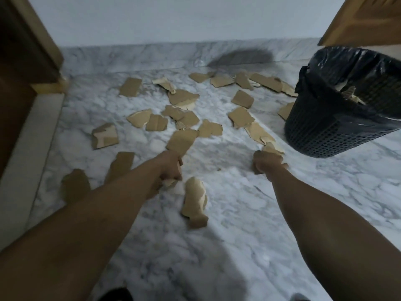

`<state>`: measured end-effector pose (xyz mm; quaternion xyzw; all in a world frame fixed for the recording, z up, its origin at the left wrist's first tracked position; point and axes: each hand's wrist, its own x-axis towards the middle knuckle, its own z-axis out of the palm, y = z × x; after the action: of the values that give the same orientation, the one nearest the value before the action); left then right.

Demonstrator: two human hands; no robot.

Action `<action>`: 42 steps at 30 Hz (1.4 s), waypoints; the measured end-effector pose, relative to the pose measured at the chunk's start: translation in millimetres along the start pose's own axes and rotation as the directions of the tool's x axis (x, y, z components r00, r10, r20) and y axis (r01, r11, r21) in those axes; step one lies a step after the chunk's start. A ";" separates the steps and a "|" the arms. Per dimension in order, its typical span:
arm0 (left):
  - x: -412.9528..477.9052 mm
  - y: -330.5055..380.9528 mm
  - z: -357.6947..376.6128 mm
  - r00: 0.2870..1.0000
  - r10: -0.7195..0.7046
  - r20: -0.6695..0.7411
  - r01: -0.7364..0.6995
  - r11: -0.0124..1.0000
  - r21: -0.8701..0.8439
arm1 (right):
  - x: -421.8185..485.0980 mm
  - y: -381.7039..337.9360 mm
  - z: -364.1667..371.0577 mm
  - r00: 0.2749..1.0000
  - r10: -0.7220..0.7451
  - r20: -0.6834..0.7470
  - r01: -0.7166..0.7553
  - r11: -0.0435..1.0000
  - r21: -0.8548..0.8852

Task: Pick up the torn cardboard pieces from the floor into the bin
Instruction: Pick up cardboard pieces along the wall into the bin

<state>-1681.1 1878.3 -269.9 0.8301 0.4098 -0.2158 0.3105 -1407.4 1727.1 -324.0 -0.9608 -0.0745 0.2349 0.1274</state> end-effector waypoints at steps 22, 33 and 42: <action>-16.2 28.5 114.7 0.980 -0.139 -0.142 0.092 0.951 -0.296 | -18.6 -1.6 10.7 0.974 -0.223 -0.036 0.225 0.973 0.047; 2.1 -14.6 57.8 0.938 -0.253 -0.236 0.225 0.964 -0.139 | -49.5 -35.7 48.3 0.798 -0.567 0.203 0.592 0.802 -0.085; 14.2 -61.8 56.3 0.898 -0.365 -0.244 0.352 0.931 -0.099 | -76.1 -60.2 54.4 0.869 -0.469 0.156 0.485 0.870 -0.087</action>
<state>-1729.2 1876.2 -339.8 0.7530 0.5979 -0.1487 0.2311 -1504.8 1780.6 -320.9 -0.9011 -0.3322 0.2531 0.1166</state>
